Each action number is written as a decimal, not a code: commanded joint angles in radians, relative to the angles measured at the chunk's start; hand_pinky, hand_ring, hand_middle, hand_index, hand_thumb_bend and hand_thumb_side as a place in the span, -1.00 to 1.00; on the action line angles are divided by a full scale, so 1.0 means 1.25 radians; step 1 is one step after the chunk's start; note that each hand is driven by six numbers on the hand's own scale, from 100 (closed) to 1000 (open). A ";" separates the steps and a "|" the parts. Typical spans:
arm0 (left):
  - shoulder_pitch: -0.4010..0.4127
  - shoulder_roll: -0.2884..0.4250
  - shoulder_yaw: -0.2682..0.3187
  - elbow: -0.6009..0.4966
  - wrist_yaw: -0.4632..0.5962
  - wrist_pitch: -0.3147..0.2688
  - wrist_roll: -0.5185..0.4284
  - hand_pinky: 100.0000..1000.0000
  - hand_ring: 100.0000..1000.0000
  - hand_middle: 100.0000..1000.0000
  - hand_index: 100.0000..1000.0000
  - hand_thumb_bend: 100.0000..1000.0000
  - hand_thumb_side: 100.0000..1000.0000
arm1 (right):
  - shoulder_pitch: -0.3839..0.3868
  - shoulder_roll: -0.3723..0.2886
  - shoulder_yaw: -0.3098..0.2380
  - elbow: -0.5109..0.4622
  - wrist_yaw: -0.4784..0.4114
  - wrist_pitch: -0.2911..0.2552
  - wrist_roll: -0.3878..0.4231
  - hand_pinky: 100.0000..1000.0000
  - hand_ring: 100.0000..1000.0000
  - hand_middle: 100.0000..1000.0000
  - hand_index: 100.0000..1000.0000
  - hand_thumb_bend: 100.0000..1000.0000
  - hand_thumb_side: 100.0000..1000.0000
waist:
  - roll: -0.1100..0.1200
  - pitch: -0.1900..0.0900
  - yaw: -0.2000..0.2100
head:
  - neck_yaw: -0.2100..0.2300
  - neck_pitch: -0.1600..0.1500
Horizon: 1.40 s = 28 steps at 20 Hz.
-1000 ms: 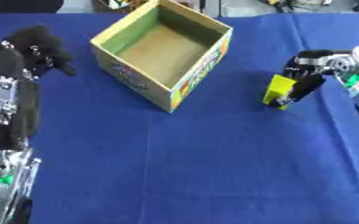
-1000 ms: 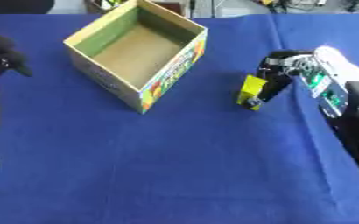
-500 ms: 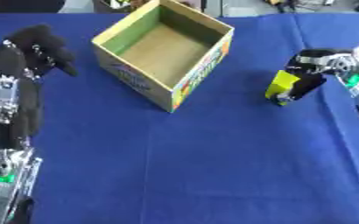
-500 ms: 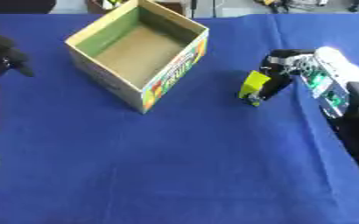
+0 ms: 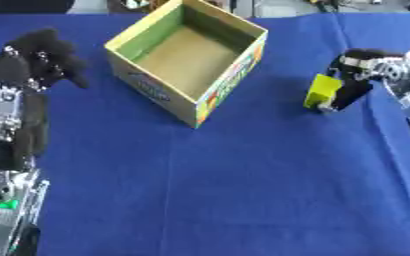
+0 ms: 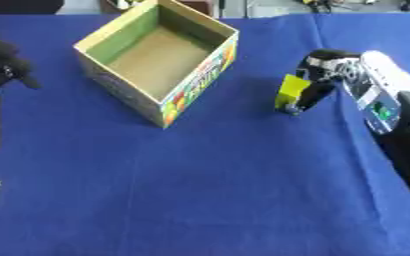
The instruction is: Pick up objects on the table and place them in the box.
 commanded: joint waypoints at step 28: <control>-0.053 0.009 -0.019 -0.015 0.005 -0.015 -0.016 -0.22 0.02 0.13 0.52 -1.00 0.70 | -0.279 0.094 -0.130 -0.028 -0.113 0.003 -0.230 -0.44 -0.41 -1.00 -0.84 -1.00 -1.00 | -0.036 0.045 0.142 | -0.136 -0.112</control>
